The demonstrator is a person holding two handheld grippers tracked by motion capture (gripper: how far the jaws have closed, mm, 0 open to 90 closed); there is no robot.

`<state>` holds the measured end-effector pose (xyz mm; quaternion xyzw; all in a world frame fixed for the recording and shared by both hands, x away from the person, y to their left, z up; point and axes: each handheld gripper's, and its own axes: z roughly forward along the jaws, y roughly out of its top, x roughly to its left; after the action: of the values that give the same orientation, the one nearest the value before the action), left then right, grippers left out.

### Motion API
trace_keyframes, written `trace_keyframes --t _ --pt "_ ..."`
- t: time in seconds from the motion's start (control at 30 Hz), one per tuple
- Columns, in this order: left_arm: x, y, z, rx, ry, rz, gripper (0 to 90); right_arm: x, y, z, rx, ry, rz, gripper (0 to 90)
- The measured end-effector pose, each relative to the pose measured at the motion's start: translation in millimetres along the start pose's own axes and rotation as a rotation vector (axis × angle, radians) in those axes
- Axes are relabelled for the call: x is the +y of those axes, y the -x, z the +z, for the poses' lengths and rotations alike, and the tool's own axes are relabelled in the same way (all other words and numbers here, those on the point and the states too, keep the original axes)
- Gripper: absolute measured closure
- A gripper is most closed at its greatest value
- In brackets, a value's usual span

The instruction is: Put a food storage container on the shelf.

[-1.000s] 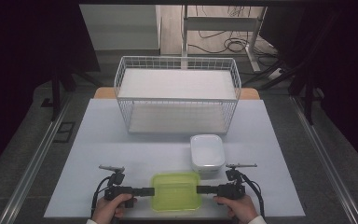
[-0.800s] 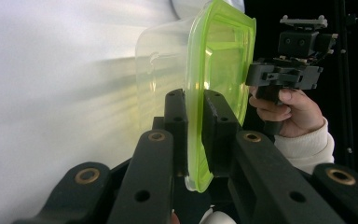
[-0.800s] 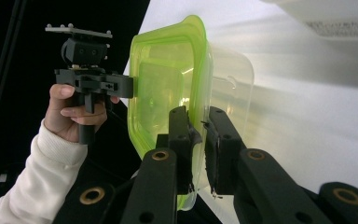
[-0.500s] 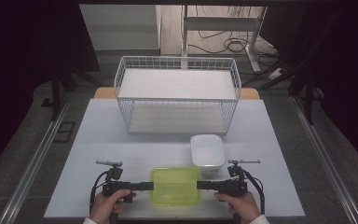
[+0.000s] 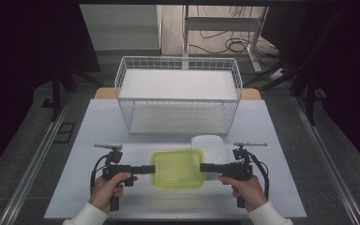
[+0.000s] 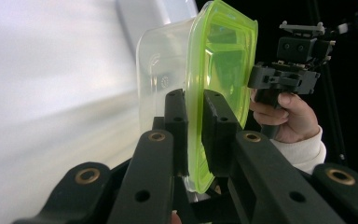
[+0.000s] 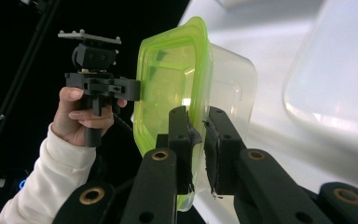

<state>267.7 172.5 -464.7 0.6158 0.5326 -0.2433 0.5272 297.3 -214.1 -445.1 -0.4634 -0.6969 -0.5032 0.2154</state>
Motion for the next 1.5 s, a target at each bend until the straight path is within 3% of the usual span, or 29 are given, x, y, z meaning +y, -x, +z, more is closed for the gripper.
trace_keyframes --t 0.2,0.37,0.43,0.57,0.8,0.9,1.17,1.5 --pt "32.3 26.1 -6.3 0.011 0.014 0.064 82.0 36.0 -20.6 -12.0 -0.011 0.041 -0.061 81.2" --pt "62.3 45.1 -11.4 0.002 0.027 0.098 82.0 64.2 -32.4 -21.4 0.011 0.076 -0.089 81.2" --pt "67.2 47.6 -12.1 0.003 0.032 0.098 81.9 69.3 -34.0 -22.4 0.013 0.079 -0.093 81.1" --pt "92.4 57.6 -18.3 0.0 0.041 0.128 81.9 94.9 -40.8 -24.1 0.019 0.099 -0.107 81.2" --pt "124.9 62.1 -27.4 0.002 0.054 0.134 81.9 132.4 -49.6 -17.3 0.018 0.115 -0.125 81.1" --pt "147.1 62.4 -29.2 0.007 0.047 0.135 81.9 147.6 -49.6 -14.7 0.019 0.122 -0.128 81.1" --pt "185.3 62.1 -26.3 0.01 0.038 0.13 81.9 182.9 -42.3 -10.9 0.025 0.137 -0.121 81.0" --pt "217.8 58.9 -18.4 0.025 0.038 0.124 81.9 211.9 -31.8 -7.7 0.019 0.144 -0.107 80.9"
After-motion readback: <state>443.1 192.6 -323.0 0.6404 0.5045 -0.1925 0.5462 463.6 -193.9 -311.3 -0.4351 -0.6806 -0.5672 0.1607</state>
